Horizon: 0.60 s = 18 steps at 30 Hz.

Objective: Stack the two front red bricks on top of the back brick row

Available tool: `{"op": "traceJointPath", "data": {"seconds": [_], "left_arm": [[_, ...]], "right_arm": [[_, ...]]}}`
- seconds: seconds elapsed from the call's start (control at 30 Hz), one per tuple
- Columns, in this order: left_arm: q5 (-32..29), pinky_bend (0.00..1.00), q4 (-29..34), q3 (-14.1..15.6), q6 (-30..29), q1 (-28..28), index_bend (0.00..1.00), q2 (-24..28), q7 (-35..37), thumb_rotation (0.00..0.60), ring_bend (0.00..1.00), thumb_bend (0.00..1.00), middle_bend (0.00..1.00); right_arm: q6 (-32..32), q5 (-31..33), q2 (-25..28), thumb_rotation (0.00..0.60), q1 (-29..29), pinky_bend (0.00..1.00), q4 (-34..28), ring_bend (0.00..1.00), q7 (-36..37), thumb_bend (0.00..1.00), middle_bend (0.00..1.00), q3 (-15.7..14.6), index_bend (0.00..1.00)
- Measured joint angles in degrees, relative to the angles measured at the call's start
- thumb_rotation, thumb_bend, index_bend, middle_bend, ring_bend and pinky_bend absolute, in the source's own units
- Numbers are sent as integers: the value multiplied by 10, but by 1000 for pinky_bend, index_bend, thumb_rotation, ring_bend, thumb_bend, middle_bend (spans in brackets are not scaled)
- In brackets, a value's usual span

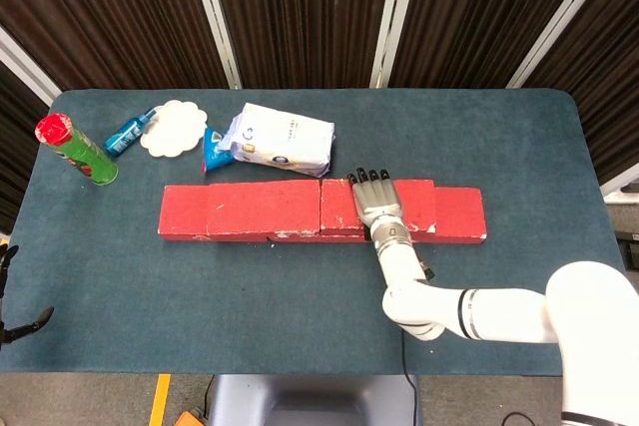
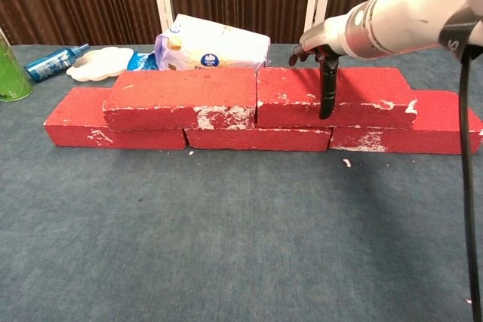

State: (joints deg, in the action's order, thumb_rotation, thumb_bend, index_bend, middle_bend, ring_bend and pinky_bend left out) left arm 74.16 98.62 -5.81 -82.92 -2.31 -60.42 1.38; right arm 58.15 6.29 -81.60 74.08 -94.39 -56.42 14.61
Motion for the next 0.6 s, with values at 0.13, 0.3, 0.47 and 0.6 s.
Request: {"op": "traceJointPath", "data": {"seconds": [0.13,0.3,0.47,0.6], "left_arm": [[2,4,1,1,1,-1,0,-1,-2,600,0,202,0],[10,4,-1,3,1,-4,0,-6,-10,600,0,207,0],[14,4,-3,5,4,-8,0,-13,-18,600,0,215,0],[13,4,-4,5,6,-10,0,-17,-27,600,0,215,0]], "right_arm": [[2,-19,31,600,-11,0,-44,0,16,0,65,6,152],[29,-116,96,600,-56,0,-141,0,64,0,66,8,153],[91,-299,155,600,-143,0,-230,0,130,0,65,-20,154],[148,-507,193,600,-244,0,-267,0,210,0,64,-74,156]]}}
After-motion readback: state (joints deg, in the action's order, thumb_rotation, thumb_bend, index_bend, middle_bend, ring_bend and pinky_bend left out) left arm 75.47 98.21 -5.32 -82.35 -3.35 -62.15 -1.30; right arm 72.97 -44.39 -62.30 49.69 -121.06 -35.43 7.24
